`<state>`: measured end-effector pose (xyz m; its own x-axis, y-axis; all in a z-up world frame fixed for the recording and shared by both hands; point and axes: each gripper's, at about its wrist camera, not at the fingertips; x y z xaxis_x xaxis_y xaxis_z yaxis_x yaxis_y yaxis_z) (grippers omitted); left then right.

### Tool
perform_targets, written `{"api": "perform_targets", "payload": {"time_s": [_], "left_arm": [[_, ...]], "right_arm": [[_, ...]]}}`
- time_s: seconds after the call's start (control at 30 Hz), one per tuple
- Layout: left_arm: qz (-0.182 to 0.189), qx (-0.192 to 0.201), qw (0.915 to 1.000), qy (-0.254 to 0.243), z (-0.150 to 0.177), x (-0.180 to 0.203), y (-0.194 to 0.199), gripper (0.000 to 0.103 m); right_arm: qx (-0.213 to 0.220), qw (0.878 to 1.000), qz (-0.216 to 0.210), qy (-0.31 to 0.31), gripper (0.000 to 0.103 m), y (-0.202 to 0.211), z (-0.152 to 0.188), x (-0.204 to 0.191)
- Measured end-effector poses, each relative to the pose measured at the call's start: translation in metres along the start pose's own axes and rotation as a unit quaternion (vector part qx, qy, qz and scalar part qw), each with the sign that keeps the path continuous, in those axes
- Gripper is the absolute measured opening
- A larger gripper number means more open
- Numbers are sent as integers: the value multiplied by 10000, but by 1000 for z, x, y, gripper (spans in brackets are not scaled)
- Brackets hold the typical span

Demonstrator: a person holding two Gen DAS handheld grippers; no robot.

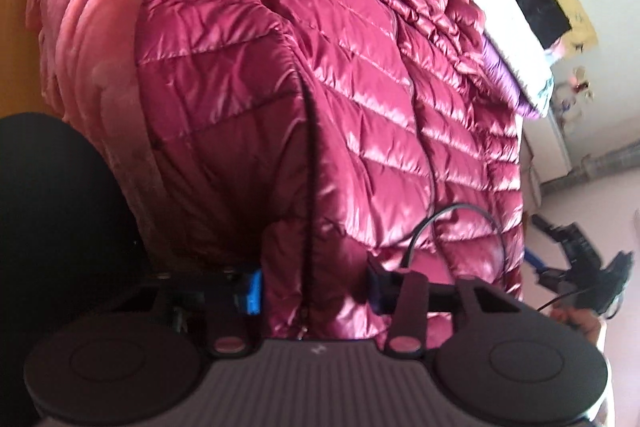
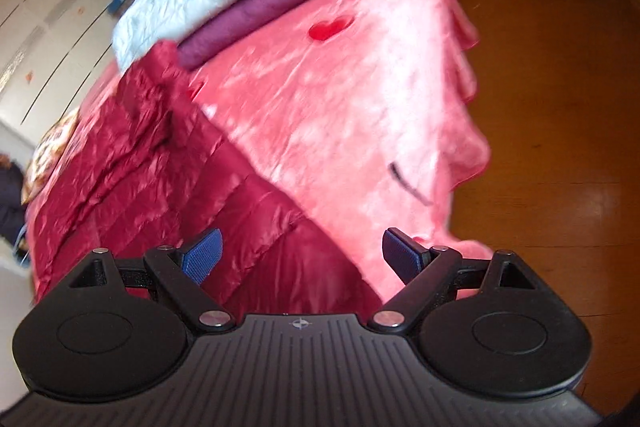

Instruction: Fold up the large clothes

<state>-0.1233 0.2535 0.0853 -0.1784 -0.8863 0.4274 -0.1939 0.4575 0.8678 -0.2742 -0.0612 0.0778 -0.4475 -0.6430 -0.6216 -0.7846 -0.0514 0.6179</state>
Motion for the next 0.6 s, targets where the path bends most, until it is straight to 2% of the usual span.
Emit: {"api": "perform_targets", "payload": {"time_s": [0.13,0.2,0.27,0.3,0.37,0.43,0.6], "left_arm": [[175,25,9998,110,-3,0,0,34],[303,70,9994,133,-4,1,2,29],[465,112,9987,172,-7,2,2,26],[510,121,9985,183,-8,3,2,26],[560,136,9982,181,-11,5,3,24],[618,133,9978,204,-14,7,2,23],[922,192,9948,376,-25,10,7,21]], "right_arm": [[-475,9973,-114,554,103,-10,12,-20],[-590,9940,-180,901,99,-17,17,-34],[-651,9904,-172,1210,88,-20,22,-44],[-655,9894,-234,1277,78,-20,24,-47],[-591,9890,-456,1276,48,-16,24,-51],[-488,9890,-566,1280,38,-14,23,-52],[-215,9887,-813,1238,26,-5,19,-60]]}}
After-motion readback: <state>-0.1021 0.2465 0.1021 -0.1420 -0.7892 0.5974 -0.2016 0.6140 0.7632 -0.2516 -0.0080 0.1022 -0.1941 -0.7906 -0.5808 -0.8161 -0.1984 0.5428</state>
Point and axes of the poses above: each gripper's, at about its wrist camera, not at the fingertips, and y roughly against the way its jaws point, x to its right, z to its underside, and after that the axes turned 10 degrees about -z, right-handed
